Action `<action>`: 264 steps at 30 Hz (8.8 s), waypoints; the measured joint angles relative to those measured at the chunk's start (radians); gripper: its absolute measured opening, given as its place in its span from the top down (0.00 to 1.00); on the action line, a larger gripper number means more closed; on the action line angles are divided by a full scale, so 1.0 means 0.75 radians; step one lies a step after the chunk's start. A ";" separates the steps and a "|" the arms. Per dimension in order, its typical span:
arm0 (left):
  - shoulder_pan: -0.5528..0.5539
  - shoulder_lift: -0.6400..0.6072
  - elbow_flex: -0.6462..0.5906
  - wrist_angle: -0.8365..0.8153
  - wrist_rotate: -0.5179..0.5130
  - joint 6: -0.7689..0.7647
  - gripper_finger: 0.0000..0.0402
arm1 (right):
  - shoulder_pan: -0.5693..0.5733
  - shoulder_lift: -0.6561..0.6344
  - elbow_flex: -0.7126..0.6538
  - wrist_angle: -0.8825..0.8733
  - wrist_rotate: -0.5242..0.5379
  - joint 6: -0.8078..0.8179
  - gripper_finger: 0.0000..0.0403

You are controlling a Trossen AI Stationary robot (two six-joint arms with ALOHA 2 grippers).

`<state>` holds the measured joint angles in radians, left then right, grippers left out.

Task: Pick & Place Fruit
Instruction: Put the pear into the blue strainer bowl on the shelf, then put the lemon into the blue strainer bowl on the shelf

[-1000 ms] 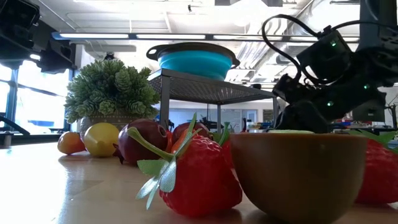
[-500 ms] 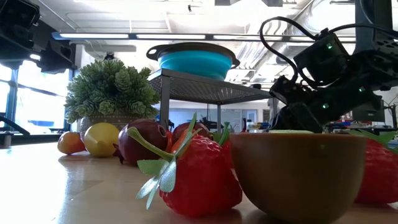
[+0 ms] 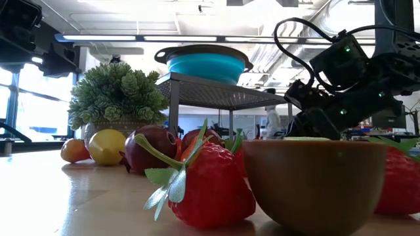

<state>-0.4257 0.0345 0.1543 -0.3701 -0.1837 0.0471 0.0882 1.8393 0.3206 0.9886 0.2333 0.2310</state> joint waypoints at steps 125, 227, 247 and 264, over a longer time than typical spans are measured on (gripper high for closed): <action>0.000 0.000 0.000 -0.058 -0.001 0.011 0.27 | -0.563 -0.041 1.623 -1.769 -0.345 -0.419 0.66; 0.000 0.000 0.000 0.069 -0.092 -0.535 0.27 | 0.016 -1.609 0.156 -1.392 -0.280 -0.073 0.99; 0.000 0.001 0.000 0.184 -0.155 -0.598 0.27 | -0.059 -1.952 -0.047 -1.463 -0.319 -0.089 0.99; 0.000 0.094 0.001 0.678 -0.127 -0.611 0.27 | -0.060 -2.028 -0.270 -1.164 -0.309 -0.025 0.99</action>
<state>-0.4259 0.1050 0.1547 0.1385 -0.2787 -0.4110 0.0429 0.3183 0.1181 0.1158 0.0012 0.2124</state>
